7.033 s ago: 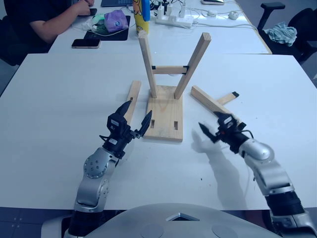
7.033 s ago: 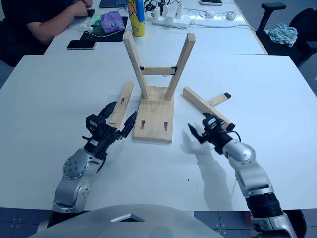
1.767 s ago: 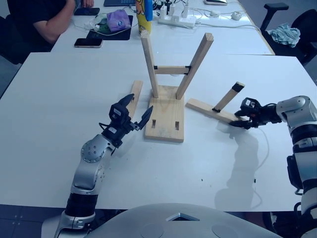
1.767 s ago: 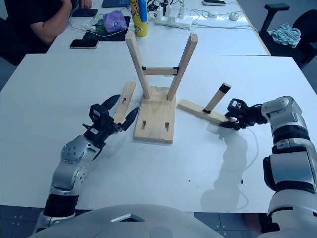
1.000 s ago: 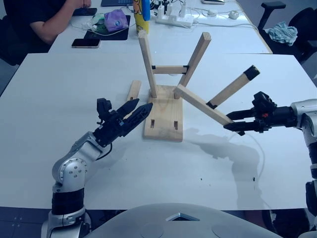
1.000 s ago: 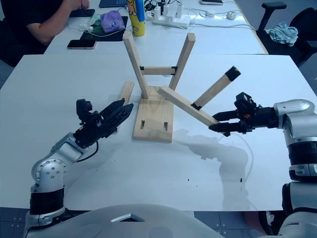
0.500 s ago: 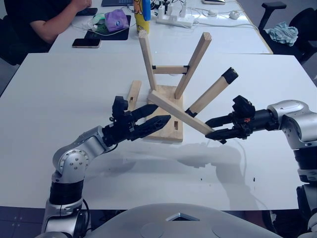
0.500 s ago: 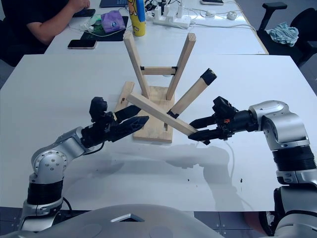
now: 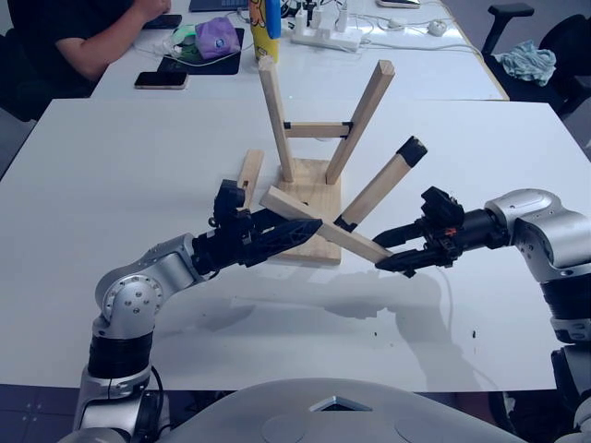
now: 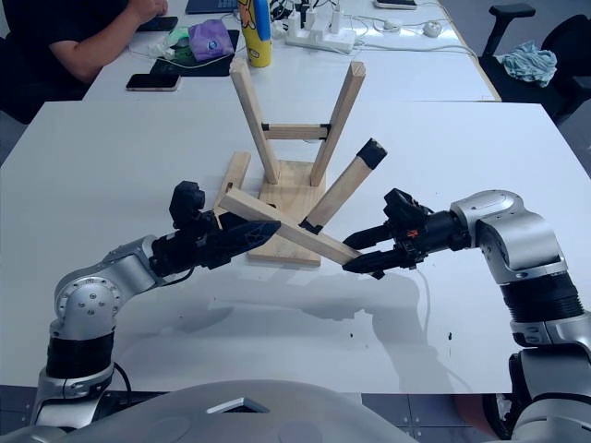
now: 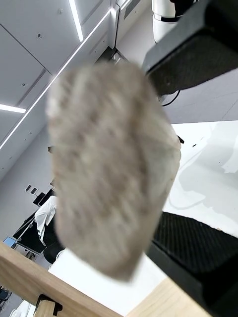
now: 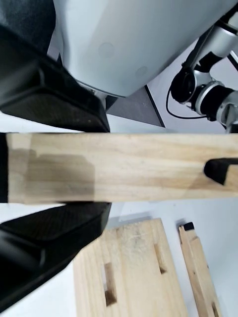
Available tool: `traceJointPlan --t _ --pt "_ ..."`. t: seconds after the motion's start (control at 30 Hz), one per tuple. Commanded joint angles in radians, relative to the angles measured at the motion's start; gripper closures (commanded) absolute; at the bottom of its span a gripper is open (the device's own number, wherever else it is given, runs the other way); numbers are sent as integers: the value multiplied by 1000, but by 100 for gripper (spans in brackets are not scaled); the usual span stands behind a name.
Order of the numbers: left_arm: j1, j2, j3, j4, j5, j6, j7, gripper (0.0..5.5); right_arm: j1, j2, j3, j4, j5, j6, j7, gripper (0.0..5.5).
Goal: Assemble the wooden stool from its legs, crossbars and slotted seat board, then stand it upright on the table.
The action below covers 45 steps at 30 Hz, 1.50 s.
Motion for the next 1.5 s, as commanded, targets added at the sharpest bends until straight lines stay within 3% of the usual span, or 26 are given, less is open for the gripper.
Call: traceJointPlan --t 0.03,0.3,0.6,0.7,0.83,0.97,1.17,1.5 --pt "-10 12 -3 -14 -9 16 2 230 -17 -30 20 -14 28 -2 5 335" --pt "1 27 2 -13 -2 21 -6 338 -38 -32 31 8 34 -6 6 335" --pt "-28 19 60 8 -25 -11 7 340 -49 9 5 45 33 34 -23 335" --pt "-29 43 90 4 -25 -16 4 341 2 -12 -3 36 4 -17 -25 273" --pt "-39 143 203 10 -55 0 -18 342 73 -40 -71 84 -15 -58 -54 268" --pt "-53 257 307 49 -72 11 -63 343 150 14 -100 66 -97 -207 -173 268" --pt "-140 392 383 123 -59 10 -133 343 236 186 -13 55 -423 -715 -493 268" --pt "-157 435 404 184 -14 -10 -190 343 283 301 89 53 -567 -850 -643 268"
